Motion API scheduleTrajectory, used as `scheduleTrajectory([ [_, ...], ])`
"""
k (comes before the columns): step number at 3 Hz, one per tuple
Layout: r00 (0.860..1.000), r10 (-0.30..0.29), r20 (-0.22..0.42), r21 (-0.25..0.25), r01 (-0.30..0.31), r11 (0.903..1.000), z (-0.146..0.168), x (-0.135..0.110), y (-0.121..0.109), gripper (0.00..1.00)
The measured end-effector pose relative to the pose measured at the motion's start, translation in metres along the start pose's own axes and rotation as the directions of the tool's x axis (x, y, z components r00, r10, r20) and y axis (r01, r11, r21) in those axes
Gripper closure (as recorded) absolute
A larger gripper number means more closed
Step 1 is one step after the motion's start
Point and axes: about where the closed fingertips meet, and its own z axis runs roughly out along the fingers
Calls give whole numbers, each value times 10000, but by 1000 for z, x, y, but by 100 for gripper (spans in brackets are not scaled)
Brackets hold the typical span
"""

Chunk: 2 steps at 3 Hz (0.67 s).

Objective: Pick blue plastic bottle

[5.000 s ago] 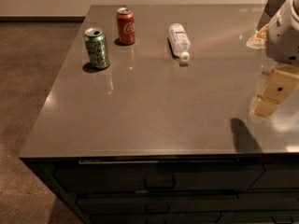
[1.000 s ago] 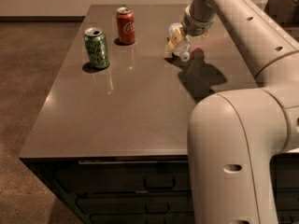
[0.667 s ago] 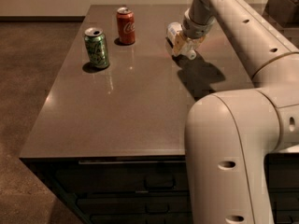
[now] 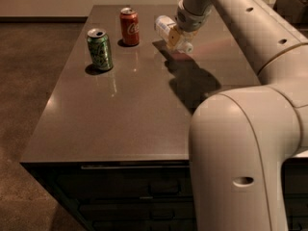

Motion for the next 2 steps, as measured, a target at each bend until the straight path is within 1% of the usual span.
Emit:
scheduleTrajectory([
  [1,9944,-980,400,-94,985,9951,-43,-8,25,100],
  [2,9850,-1498,853,-64,1509,9885,-84,-7,40,100],
])
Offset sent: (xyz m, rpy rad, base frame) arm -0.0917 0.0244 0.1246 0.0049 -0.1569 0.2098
